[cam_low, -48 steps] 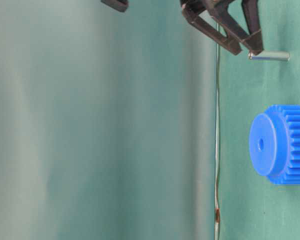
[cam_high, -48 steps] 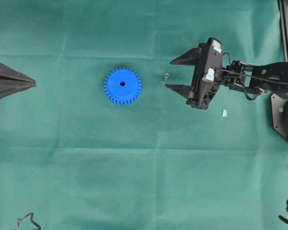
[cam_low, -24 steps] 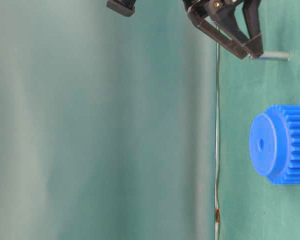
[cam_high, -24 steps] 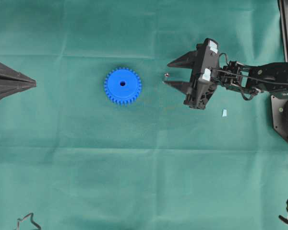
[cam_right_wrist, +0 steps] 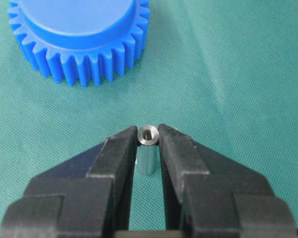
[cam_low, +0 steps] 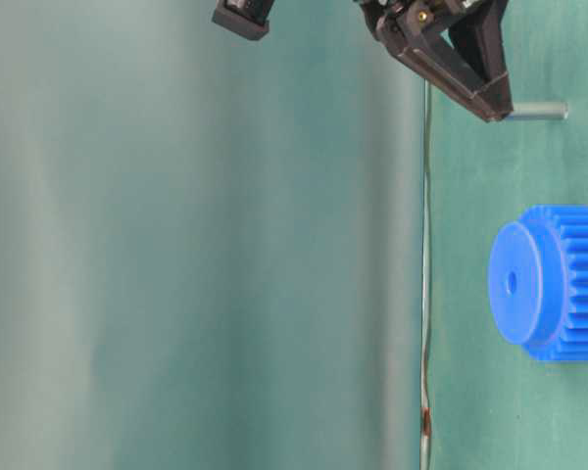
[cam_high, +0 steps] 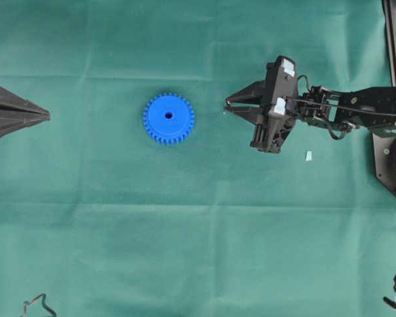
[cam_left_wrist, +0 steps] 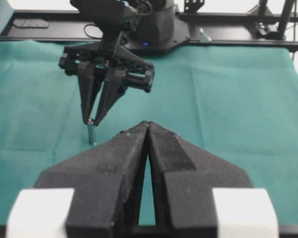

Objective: Insert the shaft into the center hole of the gear.
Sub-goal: 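Lower the right gripper and close it on the silver shaft upright, then lift the shaft and carry it left over the blue gear's center hole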

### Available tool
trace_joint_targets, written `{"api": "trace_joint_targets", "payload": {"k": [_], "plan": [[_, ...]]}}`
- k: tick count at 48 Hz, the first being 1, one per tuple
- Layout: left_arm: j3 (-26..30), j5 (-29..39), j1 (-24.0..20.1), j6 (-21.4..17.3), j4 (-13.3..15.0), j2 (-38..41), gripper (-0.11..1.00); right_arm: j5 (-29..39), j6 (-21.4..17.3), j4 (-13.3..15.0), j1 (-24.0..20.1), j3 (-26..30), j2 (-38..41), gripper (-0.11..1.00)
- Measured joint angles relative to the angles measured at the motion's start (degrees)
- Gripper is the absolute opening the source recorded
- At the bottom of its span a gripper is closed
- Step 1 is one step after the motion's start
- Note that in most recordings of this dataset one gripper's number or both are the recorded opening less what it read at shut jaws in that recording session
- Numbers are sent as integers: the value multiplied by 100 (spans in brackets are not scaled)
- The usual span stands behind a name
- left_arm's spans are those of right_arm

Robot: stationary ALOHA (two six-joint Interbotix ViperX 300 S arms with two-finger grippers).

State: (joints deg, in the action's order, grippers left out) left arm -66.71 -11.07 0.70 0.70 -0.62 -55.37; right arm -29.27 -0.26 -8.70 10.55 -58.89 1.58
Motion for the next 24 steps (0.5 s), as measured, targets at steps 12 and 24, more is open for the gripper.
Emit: {"api": "trace_joint_targets", "payload": {"k": [12, 24], "plan": [[0, 0, 0, 9, -9, 0, 0, 308, 26, 9, 0, -9, -325, 16], [0, 0, 0, 9, -9, 0, 0, 923, 53, 0, 18, -9, -1239, 16]]}}
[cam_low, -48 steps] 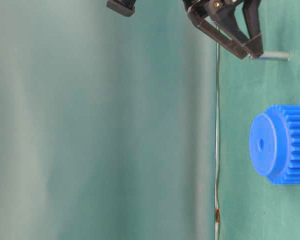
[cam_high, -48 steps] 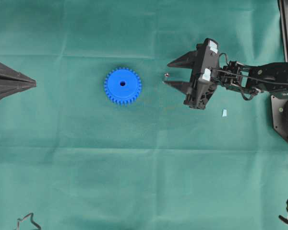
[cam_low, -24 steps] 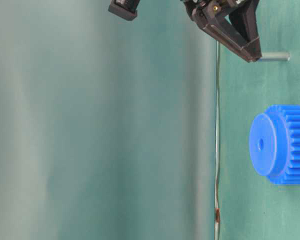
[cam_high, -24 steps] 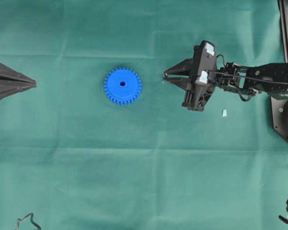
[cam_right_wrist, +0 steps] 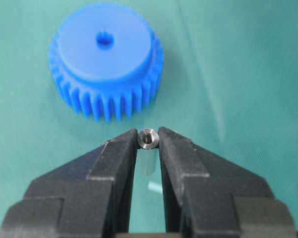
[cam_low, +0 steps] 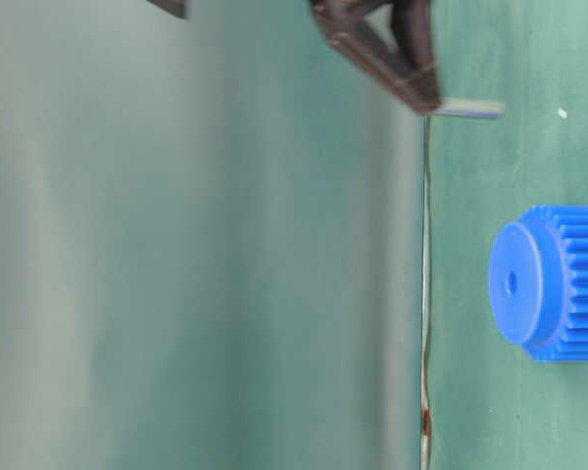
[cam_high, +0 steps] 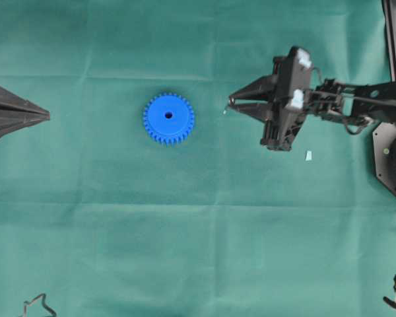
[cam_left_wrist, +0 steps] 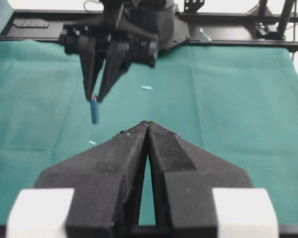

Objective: Insert the shaft into the center hole of the gear.
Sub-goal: 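Lift the shaft and carry it left over the blue gear's center hole, then lower the held shaft into the gear's center hole with the right gripper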

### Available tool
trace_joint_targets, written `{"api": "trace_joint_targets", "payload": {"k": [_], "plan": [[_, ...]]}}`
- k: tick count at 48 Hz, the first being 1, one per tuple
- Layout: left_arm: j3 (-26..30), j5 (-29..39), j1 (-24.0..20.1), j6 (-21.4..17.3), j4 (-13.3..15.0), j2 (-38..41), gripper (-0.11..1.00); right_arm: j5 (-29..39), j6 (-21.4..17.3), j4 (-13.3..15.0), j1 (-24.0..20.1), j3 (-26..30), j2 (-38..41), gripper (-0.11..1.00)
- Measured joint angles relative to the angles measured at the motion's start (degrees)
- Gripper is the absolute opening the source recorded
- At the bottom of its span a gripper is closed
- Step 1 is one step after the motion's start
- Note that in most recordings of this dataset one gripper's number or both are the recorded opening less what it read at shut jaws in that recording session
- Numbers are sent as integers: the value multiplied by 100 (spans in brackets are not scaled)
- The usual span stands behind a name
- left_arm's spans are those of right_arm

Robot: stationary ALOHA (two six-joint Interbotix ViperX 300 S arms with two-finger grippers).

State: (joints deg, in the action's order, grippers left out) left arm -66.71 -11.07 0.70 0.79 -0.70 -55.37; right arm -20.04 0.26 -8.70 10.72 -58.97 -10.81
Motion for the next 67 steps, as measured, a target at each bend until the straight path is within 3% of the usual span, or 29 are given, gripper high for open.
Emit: {"api": "trace_joint_targets", "payload": {"k": [10, 24, 52, 67], "plan": [[0, 0, 0, 0, 0, 0, 0, 281, 44, 9, 18, 0, -439, 16], [0, 0, 0, 0, 0, 0, 0, 325, 44, 9, 26, 70, -404, 16], [0, 0, 0, 0, 0, 0, 0, 536, 105, 132, -369, 1688, 1055, 16], [0, 0, 0, 149, 0, 0, 0, 563, 97, 149, -378, 2136, 1406, 16]]}}
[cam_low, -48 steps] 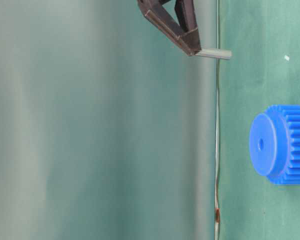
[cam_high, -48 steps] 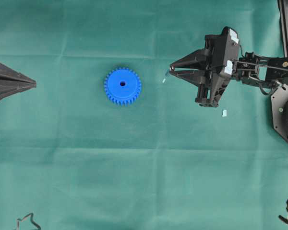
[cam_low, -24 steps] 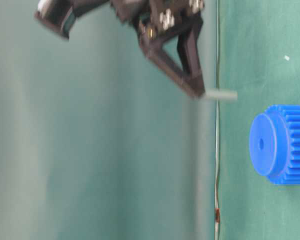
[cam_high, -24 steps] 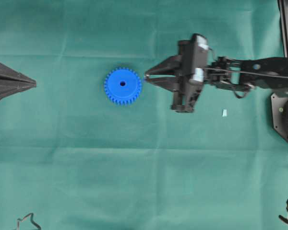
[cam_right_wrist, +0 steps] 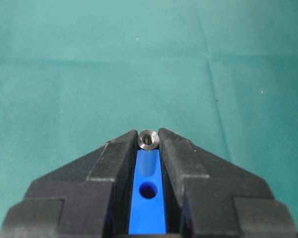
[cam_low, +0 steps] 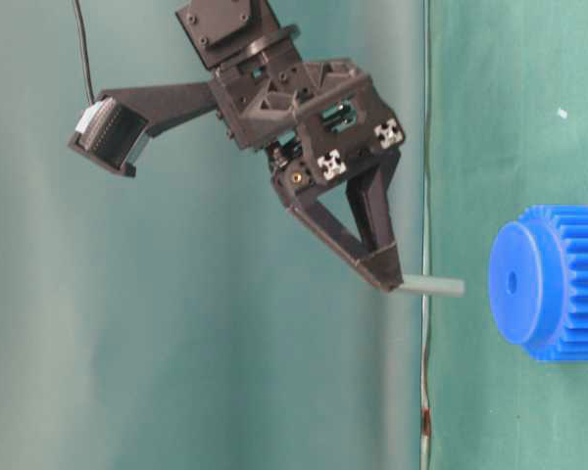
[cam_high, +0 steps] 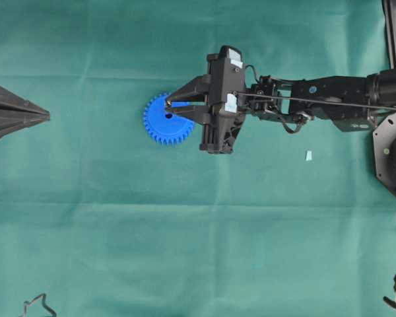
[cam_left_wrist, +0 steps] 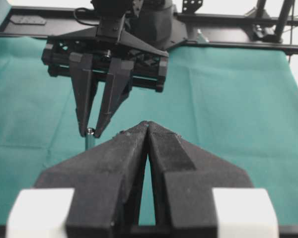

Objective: Insert the shaft into the center hole of the gear.
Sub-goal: 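Lower the held shaft into the gear's center hole with the right gripper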

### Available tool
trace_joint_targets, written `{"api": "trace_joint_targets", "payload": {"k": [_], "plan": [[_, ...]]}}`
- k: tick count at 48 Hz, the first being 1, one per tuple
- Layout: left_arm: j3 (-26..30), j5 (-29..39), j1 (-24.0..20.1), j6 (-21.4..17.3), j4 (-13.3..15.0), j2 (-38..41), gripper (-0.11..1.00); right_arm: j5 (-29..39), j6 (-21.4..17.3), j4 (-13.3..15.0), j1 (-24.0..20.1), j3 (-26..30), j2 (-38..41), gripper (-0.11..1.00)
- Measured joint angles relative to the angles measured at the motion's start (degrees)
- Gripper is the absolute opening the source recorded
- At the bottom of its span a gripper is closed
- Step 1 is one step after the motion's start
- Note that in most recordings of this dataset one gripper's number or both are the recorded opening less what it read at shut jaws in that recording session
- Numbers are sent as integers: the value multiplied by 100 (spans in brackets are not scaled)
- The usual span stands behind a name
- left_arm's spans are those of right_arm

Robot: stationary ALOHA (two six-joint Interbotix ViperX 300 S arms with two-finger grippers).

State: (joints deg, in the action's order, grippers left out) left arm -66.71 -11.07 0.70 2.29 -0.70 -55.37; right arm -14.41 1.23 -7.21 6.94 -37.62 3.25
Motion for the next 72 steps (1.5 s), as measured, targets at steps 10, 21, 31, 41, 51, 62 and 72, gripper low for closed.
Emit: {"api": "trace_joint_targets", "payload": {"k": [10, 21, 31, 41, 51, 62, 72], "plan": [[0, 0, 9, -9, 0, 0, 0, 0, 0, 0, 0, 26, 26, 16], [0, 0, 0, -9, 9, 0, 0, -9, -26, 0, 0, 26, 264, 16], [0, 0, 0, -9, 9, 0, 0, -62, -62, -18, 0, 97, 527, 16], [0, 0, 0, -9, 9, 0, 0, -114, -62, -26, -9, 123, 563, 16], [0, 9, 0, -9, 9, 0, 0, -132, -62, -35, 0, 123, 563, 16], [0, 35, 0, -9, 0, 0, 0, -132, -35, -26, 62, 97, 527, 16], [0, 35, 0, -9, 0, 9, 0, -237, -35, -26, 79, 88, 501, 16]]}}
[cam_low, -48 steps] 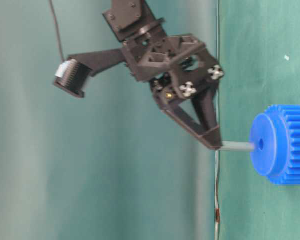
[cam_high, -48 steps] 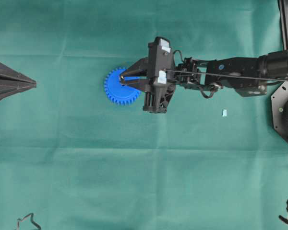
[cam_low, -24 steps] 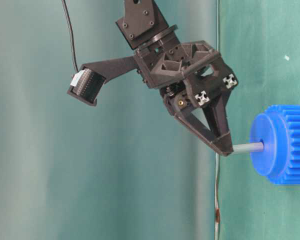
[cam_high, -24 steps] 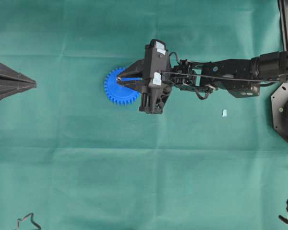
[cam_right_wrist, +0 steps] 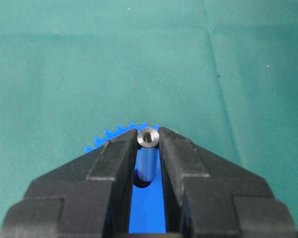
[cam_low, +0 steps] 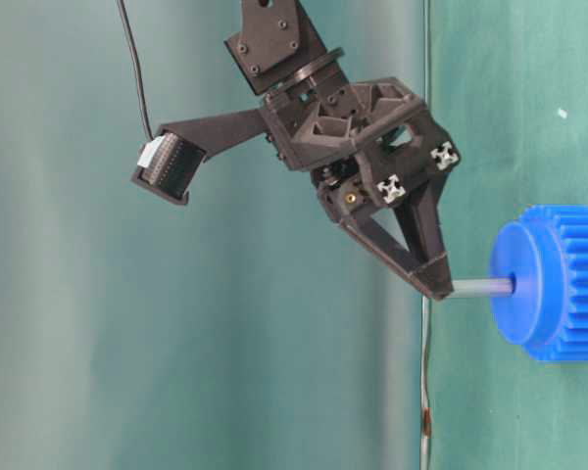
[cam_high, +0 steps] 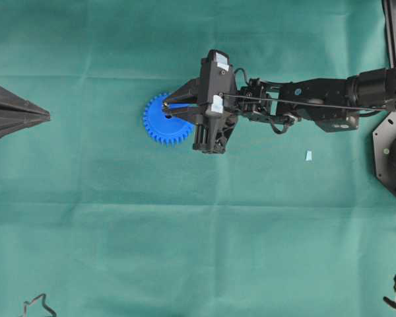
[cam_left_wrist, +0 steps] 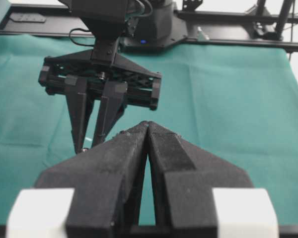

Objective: Insert the shaft into the center hole of the gear.
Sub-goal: 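Lower the held shaft into the gear's center hole with the right gripper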

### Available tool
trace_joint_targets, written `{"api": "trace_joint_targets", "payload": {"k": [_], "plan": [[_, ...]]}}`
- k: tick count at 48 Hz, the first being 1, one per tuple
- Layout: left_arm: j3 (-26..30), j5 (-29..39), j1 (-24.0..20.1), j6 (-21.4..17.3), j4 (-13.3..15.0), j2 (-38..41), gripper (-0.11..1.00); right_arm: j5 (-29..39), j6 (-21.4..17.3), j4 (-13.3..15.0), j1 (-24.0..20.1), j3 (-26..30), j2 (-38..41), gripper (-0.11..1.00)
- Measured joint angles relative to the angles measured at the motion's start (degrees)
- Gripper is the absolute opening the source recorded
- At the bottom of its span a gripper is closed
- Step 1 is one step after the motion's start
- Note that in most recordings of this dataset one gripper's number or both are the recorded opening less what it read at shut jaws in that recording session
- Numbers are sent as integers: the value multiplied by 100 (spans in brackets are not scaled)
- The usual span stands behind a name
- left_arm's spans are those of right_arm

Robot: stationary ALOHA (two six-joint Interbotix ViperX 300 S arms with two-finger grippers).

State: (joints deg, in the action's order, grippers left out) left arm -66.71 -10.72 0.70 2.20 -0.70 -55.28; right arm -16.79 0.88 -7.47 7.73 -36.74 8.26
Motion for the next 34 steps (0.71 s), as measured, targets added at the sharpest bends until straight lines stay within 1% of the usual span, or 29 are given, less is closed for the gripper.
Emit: {"api": "trace_joint_targets", "payload": {"k": [19, 34], "plan": [[0, 53, 0, 0, 0, -9, 0, -97, -35, 0, 18, -97, 0, 16], [0, 62, 9, 0, 0, -9, 0, -97, -18, -9, 26, -149, -290, 16]]}}
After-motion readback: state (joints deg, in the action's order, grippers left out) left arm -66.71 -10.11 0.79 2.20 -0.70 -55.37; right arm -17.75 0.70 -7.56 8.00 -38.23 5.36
